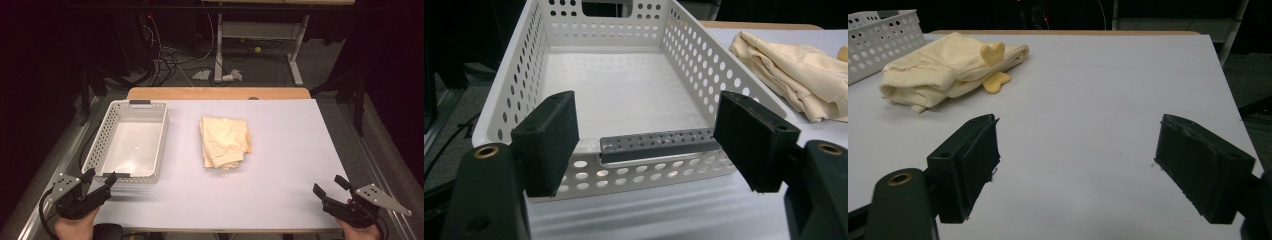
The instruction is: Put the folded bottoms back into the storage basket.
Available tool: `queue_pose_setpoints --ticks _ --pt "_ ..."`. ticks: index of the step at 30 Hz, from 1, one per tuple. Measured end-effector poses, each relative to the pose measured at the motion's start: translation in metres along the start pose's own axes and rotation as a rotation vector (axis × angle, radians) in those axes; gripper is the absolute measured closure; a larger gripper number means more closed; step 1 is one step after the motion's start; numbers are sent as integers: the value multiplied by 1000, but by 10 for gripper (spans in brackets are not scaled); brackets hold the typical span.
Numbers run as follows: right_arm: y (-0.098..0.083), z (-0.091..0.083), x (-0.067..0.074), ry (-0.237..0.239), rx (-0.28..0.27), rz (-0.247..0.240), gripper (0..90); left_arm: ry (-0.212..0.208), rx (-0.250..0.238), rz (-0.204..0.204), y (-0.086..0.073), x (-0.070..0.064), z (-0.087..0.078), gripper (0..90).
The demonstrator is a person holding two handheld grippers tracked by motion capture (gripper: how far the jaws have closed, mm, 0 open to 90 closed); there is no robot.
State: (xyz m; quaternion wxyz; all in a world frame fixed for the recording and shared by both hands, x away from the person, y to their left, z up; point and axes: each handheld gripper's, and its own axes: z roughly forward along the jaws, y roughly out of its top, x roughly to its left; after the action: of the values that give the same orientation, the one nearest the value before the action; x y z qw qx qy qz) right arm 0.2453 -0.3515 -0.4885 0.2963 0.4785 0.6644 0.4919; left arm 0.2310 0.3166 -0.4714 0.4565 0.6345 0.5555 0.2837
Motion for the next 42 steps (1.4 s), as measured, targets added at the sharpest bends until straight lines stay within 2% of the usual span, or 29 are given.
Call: queue_pose_setpoints --ticks 12,31,37,42 --pt "0 3 1 1 15 0 179 -3 -18 -3 0 -2 -2 248" --pt "1 5 3 10 30 -18 180 7 -27 42 2 -11 -2 249" --pt "1 5 5 15 29 -21 180 -8 -33 35 3 -13 -2 248" --pt "1 6 4 15 31 -22 181 -12 -30 51 4 -18 0 248"
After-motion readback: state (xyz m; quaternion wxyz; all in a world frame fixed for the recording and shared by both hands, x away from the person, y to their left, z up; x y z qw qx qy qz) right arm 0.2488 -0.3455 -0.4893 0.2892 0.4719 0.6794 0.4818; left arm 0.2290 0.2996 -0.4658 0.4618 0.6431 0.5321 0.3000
